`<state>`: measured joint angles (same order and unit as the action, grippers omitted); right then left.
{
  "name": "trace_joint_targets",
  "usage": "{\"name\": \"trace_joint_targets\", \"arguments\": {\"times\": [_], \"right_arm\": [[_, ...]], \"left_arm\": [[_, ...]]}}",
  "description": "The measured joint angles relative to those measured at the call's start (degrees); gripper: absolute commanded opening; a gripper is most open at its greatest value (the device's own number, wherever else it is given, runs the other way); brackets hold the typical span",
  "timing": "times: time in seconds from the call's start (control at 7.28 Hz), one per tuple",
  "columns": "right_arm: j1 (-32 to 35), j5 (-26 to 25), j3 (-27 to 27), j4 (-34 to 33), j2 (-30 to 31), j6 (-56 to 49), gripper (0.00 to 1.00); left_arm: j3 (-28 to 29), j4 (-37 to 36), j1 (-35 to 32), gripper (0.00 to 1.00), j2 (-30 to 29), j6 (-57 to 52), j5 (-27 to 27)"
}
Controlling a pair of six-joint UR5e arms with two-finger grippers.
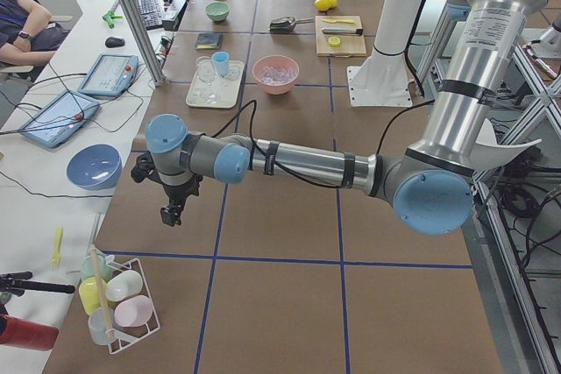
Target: Put ice in cup with scoop
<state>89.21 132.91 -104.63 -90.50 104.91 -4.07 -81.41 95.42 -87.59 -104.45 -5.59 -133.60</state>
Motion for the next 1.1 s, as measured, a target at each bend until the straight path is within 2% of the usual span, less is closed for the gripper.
{"name": "trace_joint_targets", "arguments": {"times": [0.27,0.82,1.1], "right_arm": [[0.0,0.3,0.2,0.0,-0.2,0.5,1.00],[0.0,0.2,0.2,0.0,-0.4,0.6,1.00],[0.0,0.2,0.2,0.0,-0.4,0.6,1.00]], "left_arm": [[-0.4,-0.7,-1.8,1.00,5.4,0.3,-1.9],[-5.5,-6.8,-2.3,1.00,8.4,0.2,-2.4],[-6.3,-5.1,-2.2,1.00,9.6,-0.2,-2.7]]}}
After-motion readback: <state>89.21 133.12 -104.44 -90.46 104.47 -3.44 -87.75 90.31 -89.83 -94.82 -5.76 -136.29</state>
